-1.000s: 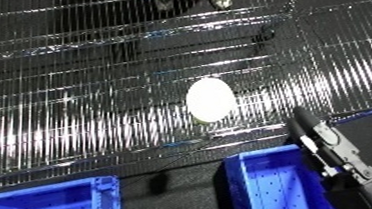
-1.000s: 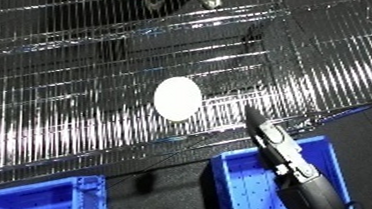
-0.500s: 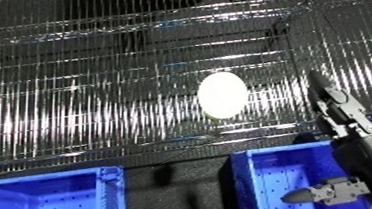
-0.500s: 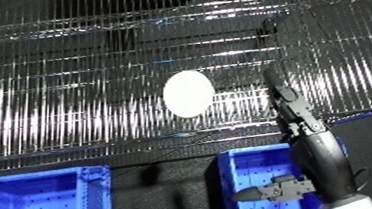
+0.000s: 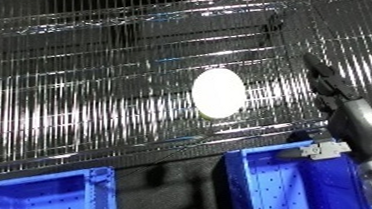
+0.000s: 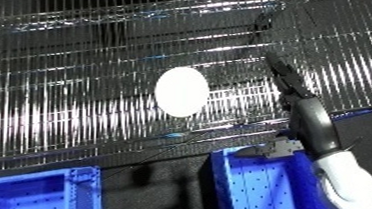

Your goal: Pick up the object and place it into the box

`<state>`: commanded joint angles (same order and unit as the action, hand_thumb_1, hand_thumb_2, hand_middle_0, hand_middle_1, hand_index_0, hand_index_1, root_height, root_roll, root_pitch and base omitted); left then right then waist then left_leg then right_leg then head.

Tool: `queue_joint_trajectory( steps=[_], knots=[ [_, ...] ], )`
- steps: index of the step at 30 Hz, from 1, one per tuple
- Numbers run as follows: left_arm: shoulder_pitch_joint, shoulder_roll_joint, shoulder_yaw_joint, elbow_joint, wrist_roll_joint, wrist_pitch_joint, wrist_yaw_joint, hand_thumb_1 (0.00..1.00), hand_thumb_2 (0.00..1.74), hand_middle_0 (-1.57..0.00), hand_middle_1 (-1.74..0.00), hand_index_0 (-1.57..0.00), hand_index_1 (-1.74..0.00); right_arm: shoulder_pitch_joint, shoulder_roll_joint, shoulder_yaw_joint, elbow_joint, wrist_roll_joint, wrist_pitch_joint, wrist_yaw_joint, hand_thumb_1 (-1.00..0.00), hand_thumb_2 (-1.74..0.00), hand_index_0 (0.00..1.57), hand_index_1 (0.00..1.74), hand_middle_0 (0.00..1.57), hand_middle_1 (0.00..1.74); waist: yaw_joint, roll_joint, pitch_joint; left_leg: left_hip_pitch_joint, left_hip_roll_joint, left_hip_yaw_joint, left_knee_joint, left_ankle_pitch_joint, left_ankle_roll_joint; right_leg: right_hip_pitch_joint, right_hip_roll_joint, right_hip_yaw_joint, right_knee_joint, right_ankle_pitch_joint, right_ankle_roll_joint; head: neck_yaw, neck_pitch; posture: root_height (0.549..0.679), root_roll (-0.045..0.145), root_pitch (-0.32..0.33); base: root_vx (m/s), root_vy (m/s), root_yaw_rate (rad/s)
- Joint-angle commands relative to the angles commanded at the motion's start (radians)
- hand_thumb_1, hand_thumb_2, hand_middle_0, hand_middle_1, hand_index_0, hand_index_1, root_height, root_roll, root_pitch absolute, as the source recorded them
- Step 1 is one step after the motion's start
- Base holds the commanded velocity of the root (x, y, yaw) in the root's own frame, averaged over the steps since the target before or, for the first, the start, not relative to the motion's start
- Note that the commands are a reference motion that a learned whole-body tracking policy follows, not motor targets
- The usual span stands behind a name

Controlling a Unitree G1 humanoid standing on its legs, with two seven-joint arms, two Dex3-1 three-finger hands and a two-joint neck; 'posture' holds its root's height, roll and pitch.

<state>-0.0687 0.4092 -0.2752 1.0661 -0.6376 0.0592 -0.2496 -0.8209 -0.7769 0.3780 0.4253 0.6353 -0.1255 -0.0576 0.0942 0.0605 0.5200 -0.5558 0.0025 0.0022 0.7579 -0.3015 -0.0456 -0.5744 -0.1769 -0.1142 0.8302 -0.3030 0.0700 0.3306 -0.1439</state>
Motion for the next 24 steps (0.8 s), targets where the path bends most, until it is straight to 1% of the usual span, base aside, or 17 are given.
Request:
queue_joint_trajectory(
  steps=[5,10,16,22,24],
  knots=[
    [-0.013,-0.001,-0.023,-0.021,-0.010,0.001,0.005,0.00,0.00,0.00,0.00,0.00,0.00,-0.092,0.016,0.048,0.109,0.002,-0.005,0.019,0.00,0.00,0.00,0.00,0.00,0.00,0.010,0.013,0.000,-0.028,-0.008,-0.001,0.005,0.005,0.0034,-0.028,-0.0011,-0.002,0.008,0.002,-0.0057,0.020,0.014,0.624,0.055,0.081,-0.006,0.015,0.004],
    [-0.028,-0.002,-0.041,-0.038,-0.021,0.010,0.006,0.00,0.00,0.00,0.00,0.00,0.00,-0.172,0.042,0.092,0.181,0.011,0.000,0.034,0.00,0.00,0.00,0.00,0.00,0.00,0.019,0.025,0.000,-0.056,-0.015,-0.001,0.008,0.011,0.0068,-0.055,-0.0002,-0.004,0.013,0.005,-0.0110,0.053,0.047,0.623,0.057,0.098,-0.013,0.020,0.007],
    [-0.031,-0.009,-0.058,-0.052,-0.029,0.015,0.008,0.00,0.00,0.00,0.00,0.00,0.00,-0.241,0.071,0.129,0.216,0.010,0.016,0.053,0.00,0.00,0.00,0.00,0.00,0.00,0.032,0.037,0.000,-0.089,-0.022,-0.002,0.014,0.016,0.0094,-0.085,-0.0003,-0.008,0.022,0.005,-0.0175,0.081,0.096,0.622,0.060,0.119,-0.008,0.025,0.019],
    [-0.026,-0.013,-0.069,-0.060,-0.035,0.016,0.007,0.00,0.00,0.00,0.00,0.00,0.00,-0.289,0.095,0.152,0.226,0.028,0.044,0.092,0.00,0.00,0.00,0.00,0.00,0.00,0.046,0.047,0.000,-0.108,-0.032,-0.004,0.019,0.019,0.0147,-0.106,-0.0017,-0.014,0.033,0.004,-0.0234,0.108,0.154,0.620,0.061,0.130,0.017,0.026,0.032],
    [-0.023,-0.014,-0.071,-0.065,-0.035,0.014,0.005,0.00,0.00,0.00,0.00,0.00,0.00,-0.303,0.104,0.161,0.226,0.033,0.054,0.101,0.00,0.00,0.00,0.00,0.00,0.00,0.052,0.050,0.000,-0.113,-0.035,-0.005,0.019,0.021,0.0160,-0.110,-0.0027,-0.016,0.035,0.004,-0.0247,0.119,0.165,0.620,0.062,0.133,0.019,0.028,0.039]
  ],
)
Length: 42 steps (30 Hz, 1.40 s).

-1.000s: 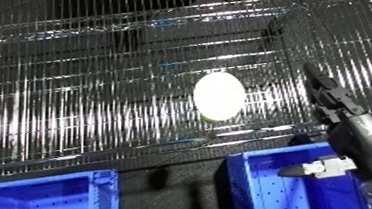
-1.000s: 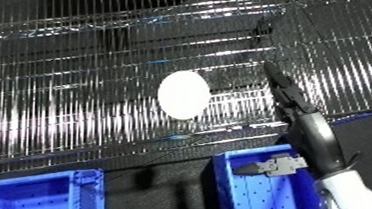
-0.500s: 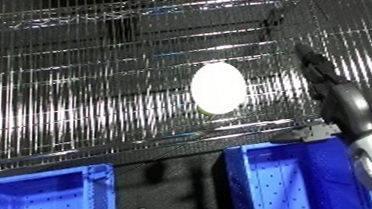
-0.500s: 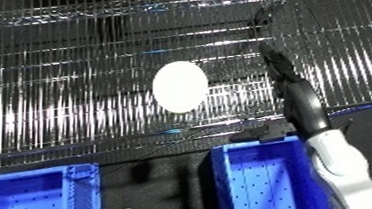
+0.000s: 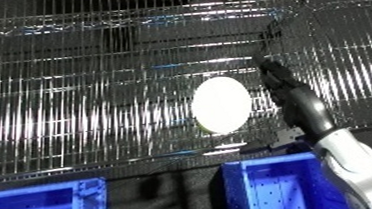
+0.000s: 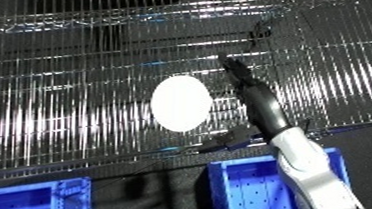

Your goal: Pick up the object and place it into the box

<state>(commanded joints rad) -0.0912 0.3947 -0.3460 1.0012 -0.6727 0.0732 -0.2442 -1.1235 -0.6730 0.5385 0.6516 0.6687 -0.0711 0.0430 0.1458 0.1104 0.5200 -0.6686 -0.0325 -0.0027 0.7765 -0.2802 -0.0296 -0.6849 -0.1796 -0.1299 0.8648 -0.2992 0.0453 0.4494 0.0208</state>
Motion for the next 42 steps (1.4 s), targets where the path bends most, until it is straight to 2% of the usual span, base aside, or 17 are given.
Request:
queue_joint_trajectory(
  steps=[8,18,23,28,34,38,42],
  knots=[
    [0.011,-0.006,-0.016,-0.030,0.010,-0.012,-0.003,0.00,0.00,0.00,0.00,0.00,0.00,-0.048,0.037,0.019,-0.003,0.023,0.041,0.013,0.00,0.00,0.00,0.00,0.00,0.00,0.020,0.014,0.000,-0.022,-0.009,-0.004,-0.005,0.010,0.0054,-0.025,-0.0045,-0.007,0.008,0.001,-0.0030,0.027,0.031,0.618,0.062,0.150,0.007,0.024,0.046],
    [0.017,-0.012,-0.031,-0.053,0.016,-0.015,0.001,0.00,0.00,0.00,0.00,0.00,0.00,-0.073,0.091,0.030,-0.043,0.013,0.055,0.013,-0.50,-0.87,0.79,0.87,0.79,0.87,0.032,0.024,0.000,-0.020,-0.017,-0.008,-0.029,0.027,0.0051,-0.023,-0.0056,-0.013,-0.008,0.008,-0.0058,0.045,0.034,0.620,0.065,0.156,-0.013,0.010,0.034],
    [0.017,-0.018,-0.034,-0.052,0.017,-0.019,0.006,0.00,0.00,0.00,0.00,0.00,0.00,-0.064,0.102,0.028,-0.047,0.012,0.070,-0.002,-0.75,-1.30,1.18,1.30,1.18,1.30,0.031,0.024,0.000,-0.010,-0.017,-0.007,-0.043,0.035,0.0047,-0.014,-0.0045,-0.014,-0.019,0.012,-0.0075,0.043,0.033,0.622,0.066,0.154,-0.024,0.004,0.002],
    [0.021,-0.022,-0.030,-0.045,0.021,-0.027,0.008,0.00,0.00,0.00,0.00,0.00,0.00,-0.042,0.096,0.017,-0.041,0.013,0.065,-0.012,-0.75,-1.30,1.18,1.30,1.18,1.30,0.025,0.021,0.000,0.006,-0.014,-0.004,-0.065,0.042,0.0029,0.001,-0.0017,-0.015,-0.038,0.017,-0.0084,0.037,0.038,0.624,0.067,0.151,-0.035,-0.004,-0.028],
    [0.022,-0.025,-0.026,-0.039,0.014,-0.036,0.013,0.00,0.00,0.00,0.00,0.00,0.00,-0.005,0.073,-0.007,-0.082,0.016,0.024,-0.015,-0.75,-1.30,1.18,1.30,1.18,1.30,0.008,0.013,0.000,0.030,-0.008,0.001,-0.090,0.047,-0.0002,0.024,0.0054,-0.010,-0.070,0.026,-0.0069,0.026,0.042,0.629,0.067,0.148,-0.044,-0.009,-0.075],
    [0.028,-0.029,-0.010,-0.040,0.006,-0.039,0.020,0.00,0.00,0.00,0.00,0.00,0.00,0.035,0.056,-0.038,-0.172,0.003,-0.011,-0.030,-0.75,-1.30,1.18,1.30,1.18,1.30,-0.012,0.003,0.000,0.051,-0.001,0.006,-0.106,0.049,-0.0024,0.042,0.0117,-0.003,-0.093,0.033,-0.0035,-0.005,0.052,0.632,0.067,0.145,-0.041,0.013,-0.139],
    [0.037,-0.044,0.016,-0.043,-0.011,-0.037,0.037,0.00,0.00,0.00,0.00,0.00,0.00,0.119,0.031,-0.100,-0.329,-0.044,-0.037,-0.064,-0.75,-1.30,1.18,1.30,1.18,1.30,-0.046,-0.009,0.000,0.067,0.006,0.015,-0.112,0.043,-0.0037,0.054,0.0199,0.009,-0.108,0.037,0.0002,-0.045,0.049,0.634,0.068,0.140,-0.033,0.055,-0.171]
  ],
)
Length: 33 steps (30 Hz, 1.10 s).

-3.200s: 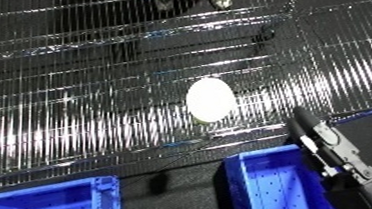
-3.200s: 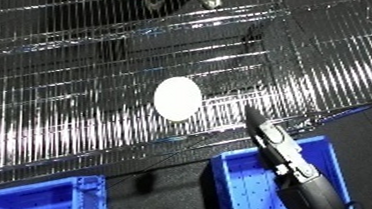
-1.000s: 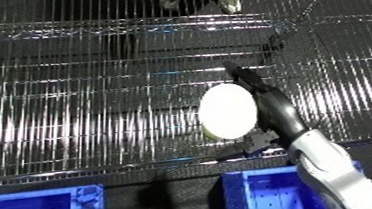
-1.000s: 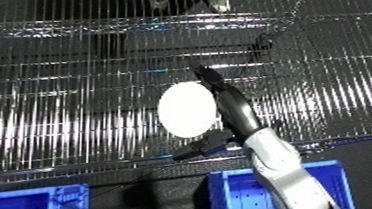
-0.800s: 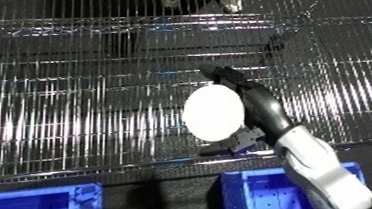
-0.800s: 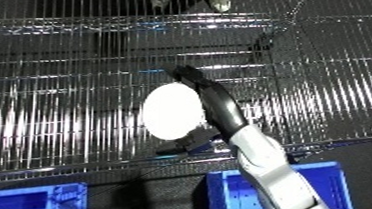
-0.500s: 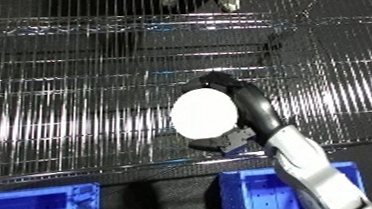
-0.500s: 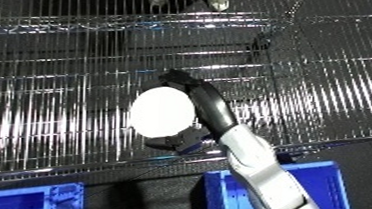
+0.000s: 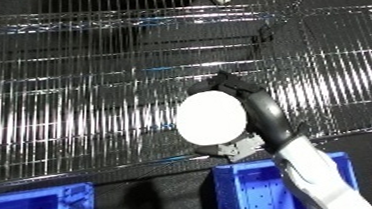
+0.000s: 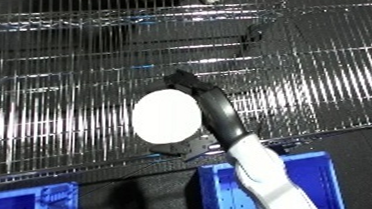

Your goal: Pick up the object and place it into the box

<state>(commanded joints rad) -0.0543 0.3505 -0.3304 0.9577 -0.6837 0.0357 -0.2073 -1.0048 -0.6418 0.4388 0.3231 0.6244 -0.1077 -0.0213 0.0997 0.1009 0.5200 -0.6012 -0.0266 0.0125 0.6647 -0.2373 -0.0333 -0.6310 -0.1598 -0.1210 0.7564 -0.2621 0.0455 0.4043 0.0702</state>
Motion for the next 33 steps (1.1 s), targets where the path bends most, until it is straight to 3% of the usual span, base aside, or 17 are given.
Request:
queue_joint_trajectory(
  steps=[5,11,16,19,27,33],
  knots=[
    [0.028,-0.025,0.042,-0.013,-0.003,-0.001,0.019,0.00,0.00,0.00,0.00,0.00,0.00,0.160,-0.037,-0.117,-0.218,-0.078,-0.020,-0.060,-0.75,-1.30,1.18,1.30,1.18,1.30,-0.043,-0.014,0.000,0.013,0.007,0.016,0.004,-0.013,0.0034,0.007,0.0135,0.016,-0.008,0.001,0.0006,-0.046,-0.005,0.635,0.069,0.137,-0.031,0.052,-0.156],
    [0.048,-0.049,0.089,-0.002,-0.001,-0.015,0.032,0.00,0.00,0.00,0.00,0.00,0.00,0.337,-0.066,-0.259,-0.374,-0.099,-0.096,-0.160,-0.75,-1.30,1.18,1.30,1.18,1.30,-0.087,-0.032,0.000,0.028,0.016,0.035,0.003,-0.022,0.0061,0.020,0.0298,0.030,-0.018,0.002,0.0014,-0.080,-0.036,0.636,0.067,0.135,-0.023,0.025,-0.122],
    [0.050,-0.063,0.117,0.011,-0.009,-0.018,0.042,0.00,0.00,0.00,0.00,0.00,0.00,0.484,-0.054,-0.370,-0.439,-0.100,-0.174,-0.277,-0.75,-1.30,1.18,1.30,1.18,1.30,-0.119,-0.047,0.000,0.045,0.023,0.049,-0.008,-0.027,0.0074,0.032,0.0453,0.040,-0.028,0.003,0.0053,-0.100,-0.060,0.638,0.062,0.136,-0.022,0.017,-0.132],
    [0.050,-0.071,0.126,0.014,-0.017,-0.020,0.048,0.00,0.00,0.00,0.00,0.00,0.00,0.579,-0.032,-0.421,-0.450,-0.096,-0.214,-0.317,-0.75,-1.30,1.18,1.30,1.18,1.30,-0.140,-0.054,0.000,0.054,0.028,0.058,-0.014,-0.030,0.0084,0.037,0.0538,0.046,-0.035,0.006,0.0085,-0.091,-0.075,0.639,0.060,0.136,-0.029,0.014,-0.149],
    [0.055,-0.073,0.135,0.022,-0.047,-0.033,0.067,0.00,0.00,0.00,0.00,0.00,0.00,0.742,0.011,-0.461,-0.312,-0.023,-0.286,-0.292,-0.75,-1.30,1.18,1.30,1.18,1.30,-0.177,-0.065,0.000,0.085,0.035,0.075,-0.025,-0.039,0.0100,0.062,0.0694,0.059,-0.065,0.014,0.0101,0.024,-0.168,0.643,0.059,0.131,-0.027,0.004,-0.123],
    [0.046,-0.063,0.104,0.032,-0.081,-0.029,0.074,0.00,0.00,0.00,0.00,0.00,0.00,0.779,-0.005,-0.428,-0.084,0.072,-0.245,-0.207,-0.75,-1.30,1.18,1.30,1.18,1.30,-0.179,-0.059,0.000,0.109,0.030,0.072,-0.034,-0.043,0.0093,0.085,0.0704,0.064,-0.081,0.016,0.0026,0.144,-0.252,0.645,0.063,0.118,-0.010,0.007,-0.038]
  ],
)
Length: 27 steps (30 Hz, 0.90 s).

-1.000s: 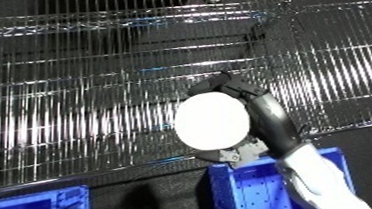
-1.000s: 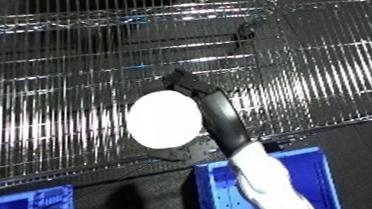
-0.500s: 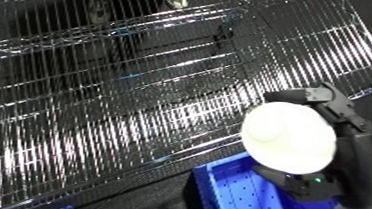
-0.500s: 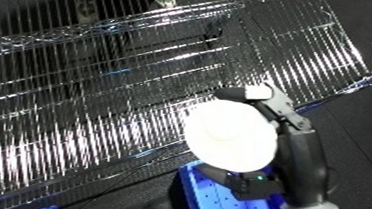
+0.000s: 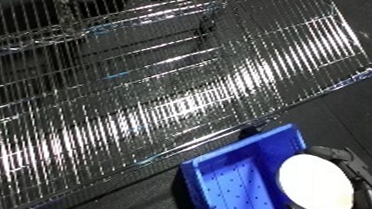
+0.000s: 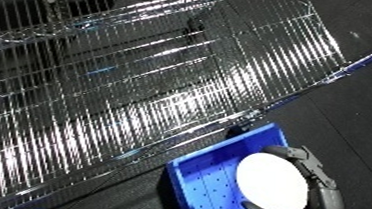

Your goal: Pick up the object and place it into the box

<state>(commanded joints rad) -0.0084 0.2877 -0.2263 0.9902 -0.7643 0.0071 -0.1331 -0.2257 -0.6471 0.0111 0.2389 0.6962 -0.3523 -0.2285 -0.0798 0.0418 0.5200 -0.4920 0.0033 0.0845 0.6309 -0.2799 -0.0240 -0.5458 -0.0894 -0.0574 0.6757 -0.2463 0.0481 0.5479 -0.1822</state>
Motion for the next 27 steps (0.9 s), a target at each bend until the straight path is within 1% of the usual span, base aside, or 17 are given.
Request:
queue_joint_trajectory(
  steps=[2,5,6,7,8,11,13,15,18,21,27],
  knots=[
    [-0.007,0.005,-0.015,0.008,-0.008,0.004,-0.003,0.00,0.00,0.00,0.00,0.00,0.00,-0.003,-0.007,0.023,0.106,0.058,0.026,0.048,-0.75,-1.30,1.18,1.30,1.18,1.30,0.004,0.005,0.000,0.006,-0.004,-0.002,-0.002,0.000,0.0008,0.006,-0.0011,0.001,-0.004,0.002,-0.0034,0.047,-0.038,0.645,0.065,0.114,-0.005,0.008,0.007],
    [-0.022,0.012,-0.040,0.029,-0.013,0.004,-0.016,0.00,0.00,0.00,0.00,0.00,0.00,-0.038,-0.013,0.059,0.305,0.157,0.070,0.136,-0.75,-1.30,1.18,1.30,1.18,1.30,0.015,0.014,0.000,0.018,-0.012,-0.009,-0.007,0.000,0.0026,0.016,-0.0027,0.001,-0.011,0.003,-0.0077,0.123,-0.086,0.646,0.067,0.106,-0.003,-0.001,0.039],
    [-0.027,0.014,-0.047,0.039,-0.013,0.001,-0.022,0.00,0.00,0.00,0.00,0.00,0.00,-0.054,-0.014,0.067,0.373,0.178,0.084,0.163,-0.75,-1.30,1.18,1.30,1.18,1.30,0.020,0.018,0.000,0.021,-0.014,-0.011,-0.009,0.000,0.0032,0.019,-0.0033,0.001,-0.013,0.004,-0.0086,0.143,-0.096,0.646,0.067,0.104,-0.005,-0.005,0.056],
    [-0.027,0.014,-0.047,0.039,-0.013,0.001,-0.022,0.00,0.00,0.00,0.00,0.00,0.00,-0.054,-0.014,0.067,0.373,0.178,0.084,0.163,-0.75,-1.30,1.18,1.30,1.18,1.30,0.020,0.018,0.000,0.021,-0.014,-0.011,-0.009,0.000,0.0032,0.019,-0.0033,0.001,-0.013,0.004,-0.0086,0.143,-0.096,0.646,0.067,0.104,-0.005,-0.005,0.056],
    [-0.038,0.015,-0.063,0.060,-0.011,-0.008,-0.035,0.00,0.00,0.00,0.00,0.00,0.00,-0.091,-0.012,0.077,0.513,0.203,0.114,0.210,-0.65,-1.13,1.02,1.13,1.02,1.13,0.030,0.026,0.000,0.027,-0.020,-0.014,-0.013,0.001,0.0043,0.026,-0.0051,-0.001,-0.016,0.005,-0.0100,0.215,-0.131,0.647,0.069,0.098,0.002,-0.015,0.076],
    [-0.051,0.013,-0.080,0.089,0.000,-0.018,-0.050,0.00,0.00,0.00,0.00,0.00,0.00,-0.142,-0.008,0.080,0.682,0.220,0.157,0.262,-0.50,-0.87,0.79,0.87,0.79,0.87,0.046,0.039,0.000,0.033,-0.028,-0.016,-0.012,0.001,0.0058,0.035,-0.0095,-0.005,-0.014,0.005,-0.0108,0.271,-0.150,0.646,0.070,0.087,0.010,-0.020,0.093],
    [-0.056,0.011,-0.088,0.103,0.006,-0.022,-0.058,0.00,0.00,0.00,0.00,0.00,0.00,-0.164,-0.007,0.079,0.743,0.218,0.175,0.277,-0.40,-0.70,0.63,0.70,0.63,0.70,0.052,0.046,0.000,0.036,-0.032,-0.016,-0.011,0.000,0.0060,0.038,-0.0117,-0.006,-0.012,0.004,-0.0112,0.290,-0.161,0.646,0.072,0.082,0.015,-0.012,0.066],
    [-0.060,0.011,-0.093,0.113,0.010,-0.022,-0.064,0.00,0.00,0.00,0.00,0.00,0.00,-0.180,-0.008,0.078,0.780,0.212,0.182,0.284,-0.30,-0.52,0.47,0.52,0.47,0.52,0.056,0.052,0.000,0.040,-0.035,-0.015,-0.012,0.001,0.0054,0.040,-0.0131,-0.007,-0.012,0.004,-0.0113,0.297,-0.168,0.646,0.073,0.078,0.013,-0.001,0.039],
    [-0.066,0.011,-0.096,0.124,0.017,-0.020,-0.074,0.00,0.00,0.00,0.00,0.00,0.00,-0.211,-0.009,0.084,0.837,0.194,0.175,0.304,-0.15,-0.26,0.24,0.26,0.24,0.26,0.060,0.058,0.000,0.045,-0.039,-0.013,-0.017,0.004,0.0048,0.043,-0.0136,-0.008,-0.015,0.005,-0.0103,0.300,-0.175,0.646,0.075,0.074,0.009,-0.001,0.022],
    [-0.073,0.014,-0.096,0.132,0.018,-0.018,-0.084,0.00,0.00,0.00,0.00,0.00,0.00,-0.238,-0.006,0.097,0.878,0.181,0.157,0.323,0.00,0.00,0.00,0.00,0.00,0.00,0.059,0.061,0.000,0.048,-0.042,-0.013,-0.021,0.007,0.0044,0.042,-0.0116,-0.007,-0.015,0.005,-0.0093,0.294,-0.179,0.646,0.076,0.073,0.003,-0.001,0.012],
    [-0.085,0.019,-0.094,0.140,0.017,-0.014,-0.094,0.00,0.00,0.00,0.00,0.00,0.00,-0.249,0.009,0.112,0.873,0.143,0.134,0.327,0.00,0.00,0.00,0.00,0.00,0.00,0.057,0.058,0.000,0.051,-0.046,-0.017,-0.027,0.010,0.0046,0.042,-0.0051,-0.007,-0.014,0.003,-0.0085,0.268,-0.182,0.645,0.076,0.072,0.000,-0.012,0.020]
  ],
)
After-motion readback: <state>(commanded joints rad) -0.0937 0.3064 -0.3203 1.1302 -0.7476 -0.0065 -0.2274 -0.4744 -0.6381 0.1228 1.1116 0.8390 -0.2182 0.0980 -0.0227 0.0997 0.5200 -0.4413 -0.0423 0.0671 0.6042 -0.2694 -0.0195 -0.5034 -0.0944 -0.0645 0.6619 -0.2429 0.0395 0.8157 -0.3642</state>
